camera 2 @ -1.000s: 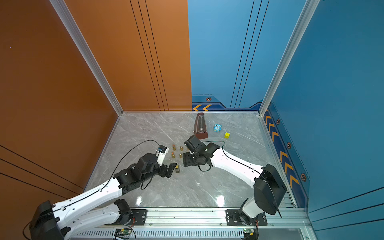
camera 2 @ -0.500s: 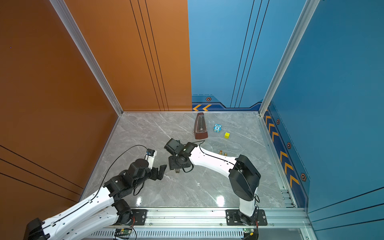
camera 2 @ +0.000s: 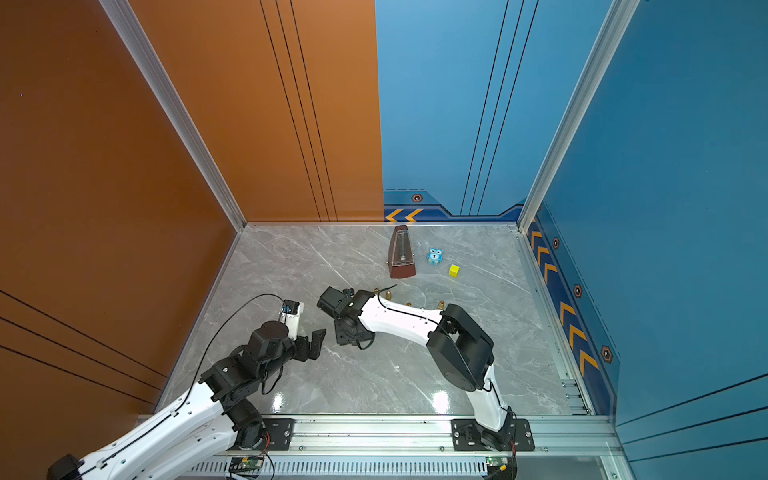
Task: Open the lipstick cap
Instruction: Pick up the lipstick at the center of the board.
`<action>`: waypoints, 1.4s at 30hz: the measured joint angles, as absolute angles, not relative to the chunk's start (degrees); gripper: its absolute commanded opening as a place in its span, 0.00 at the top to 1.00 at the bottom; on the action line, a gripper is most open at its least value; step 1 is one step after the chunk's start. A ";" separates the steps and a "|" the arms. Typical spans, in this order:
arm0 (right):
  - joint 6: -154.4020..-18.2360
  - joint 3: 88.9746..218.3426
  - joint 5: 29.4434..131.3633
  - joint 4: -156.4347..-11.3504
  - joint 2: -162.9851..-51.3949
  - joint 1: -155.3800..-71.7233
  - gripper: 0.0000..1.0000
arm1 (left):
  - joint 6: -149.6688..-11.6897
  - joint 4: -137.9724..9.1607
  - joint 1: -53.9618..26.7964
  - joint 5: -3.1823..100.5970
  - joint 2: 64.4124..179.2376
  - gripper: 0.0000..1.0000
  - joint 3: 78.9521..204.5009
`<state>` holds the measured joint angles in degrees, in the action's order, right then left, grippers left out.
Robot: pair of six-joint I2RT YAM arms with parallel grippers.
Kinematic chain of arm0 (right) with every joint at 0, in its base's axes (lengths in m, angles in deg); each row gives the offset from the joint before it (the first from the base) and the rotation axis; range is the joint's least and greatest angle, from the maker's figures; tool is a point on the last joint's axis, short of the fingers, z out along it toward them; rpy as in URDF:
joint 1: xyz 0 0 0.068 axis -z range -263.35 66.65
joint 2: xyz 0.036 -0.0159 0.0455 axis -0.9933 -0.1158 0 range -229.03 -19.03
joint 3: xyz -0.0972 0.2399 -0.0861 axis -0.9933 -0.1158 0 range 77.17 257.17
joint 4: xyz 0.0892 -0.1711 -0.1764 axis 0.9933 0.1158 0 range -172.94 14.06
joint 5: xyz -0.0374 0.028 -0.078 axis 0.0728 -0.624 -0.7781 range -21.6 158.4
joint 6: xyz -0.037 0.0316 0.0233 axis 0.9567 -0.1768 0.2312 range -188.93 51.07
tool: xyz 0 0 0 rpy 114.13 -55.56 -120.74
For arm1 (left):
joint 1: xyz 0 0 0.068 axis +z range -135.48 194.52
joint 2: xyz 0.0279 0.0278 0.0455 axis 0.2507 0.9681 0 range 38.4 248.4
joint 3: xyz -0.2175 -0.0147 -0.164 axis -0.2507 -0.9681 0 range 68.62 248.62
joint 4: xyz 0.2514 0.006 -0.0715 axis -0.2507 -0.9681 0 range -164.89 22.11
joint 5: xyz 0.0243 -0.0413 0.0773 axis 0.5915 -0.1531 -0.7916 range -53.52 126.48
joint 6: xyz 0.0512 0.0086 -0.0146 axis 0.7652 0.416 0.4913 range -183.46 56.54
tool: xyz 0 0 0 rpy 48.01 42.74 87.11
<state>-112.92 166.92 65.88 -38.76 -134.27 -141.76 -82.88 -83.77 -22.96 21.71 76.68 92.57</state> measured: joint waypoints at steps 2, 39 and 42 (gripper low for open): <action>-112.92 167.27 65.14 -38.74 -135.05 -141.87 0.62 | -83.01 -83.77 -22.80 21.82 76.63 0.02 92.50; -105.10 160.43 74.67 -35.35 -118.44 -134.02 0.80 | -76.26 -72.27 -25.69 39.72 84.87 0.00 92.72; -104.24 158.60 79.30 -35.04 -116.10 -131.42 0.80 | -74.51 -69.19 -28.64 41.63 88.33 0.03 92.74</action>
<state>-104.24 158.60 79.30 -35.04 -116.10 -131.42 -74.51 -69.19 -28.64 41.63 88.33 92.74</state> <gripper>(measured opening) 0.261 0.992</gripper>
